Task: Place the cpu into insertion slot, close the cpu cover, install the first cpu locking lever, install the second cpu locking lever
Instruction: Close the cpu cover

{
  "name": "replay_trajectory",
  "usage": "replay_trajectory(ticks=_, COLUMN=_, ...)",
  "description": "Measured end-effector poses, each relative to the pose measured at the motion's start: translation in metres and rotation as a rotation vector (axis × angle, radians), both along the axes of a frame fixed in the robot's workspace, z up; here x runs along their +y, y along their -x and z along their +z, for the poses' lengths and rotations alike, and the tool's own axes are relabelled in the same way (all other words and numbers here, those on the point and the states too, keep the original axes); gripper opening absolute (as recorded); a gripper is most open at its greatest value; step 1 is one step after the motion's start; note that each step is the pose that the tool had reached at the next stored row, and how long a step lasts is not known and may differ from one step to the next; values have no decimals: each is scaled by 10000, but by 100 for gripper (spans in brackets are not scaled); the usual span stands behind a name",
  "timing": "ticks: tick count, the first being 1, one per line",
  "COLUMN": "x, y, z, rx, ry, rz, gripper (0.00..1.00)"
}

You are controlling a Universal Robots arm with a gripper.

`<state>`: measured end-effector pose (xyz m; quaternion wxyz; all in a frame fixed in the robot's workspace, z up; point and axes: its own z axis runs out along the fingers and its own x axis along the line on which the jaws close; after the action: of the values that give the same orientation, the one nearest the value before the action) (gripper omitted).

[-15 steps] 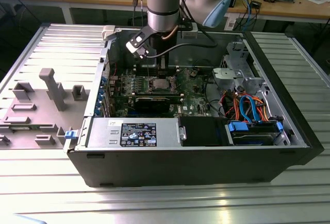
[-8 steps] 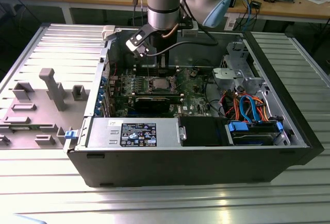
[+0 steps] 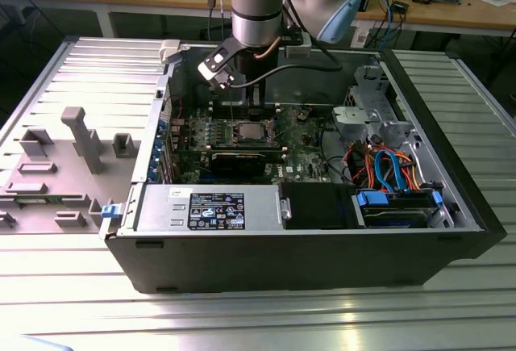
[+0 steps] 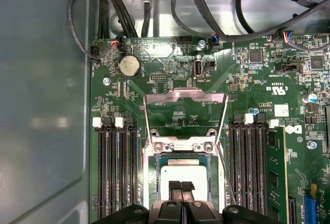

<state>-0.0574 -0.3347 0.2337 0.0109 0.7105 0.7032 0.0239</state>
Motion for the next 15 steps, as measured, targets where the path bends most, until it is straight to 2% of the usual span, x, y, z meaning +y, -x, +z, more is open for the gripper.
replay_trajectory(ticks=4, x=0, y=0, z=18, rx=1, ry=3, rz=0, gripper=11)
replay_trajectory(ticks=9, x=0, y=0, z=75, rx=0, ry=6, rz=1, gripper=11)
replay_trajectory(ticks=15, x=0, y=-1, z=76, rx=0, ry=10, rz=-1, gripper=11)
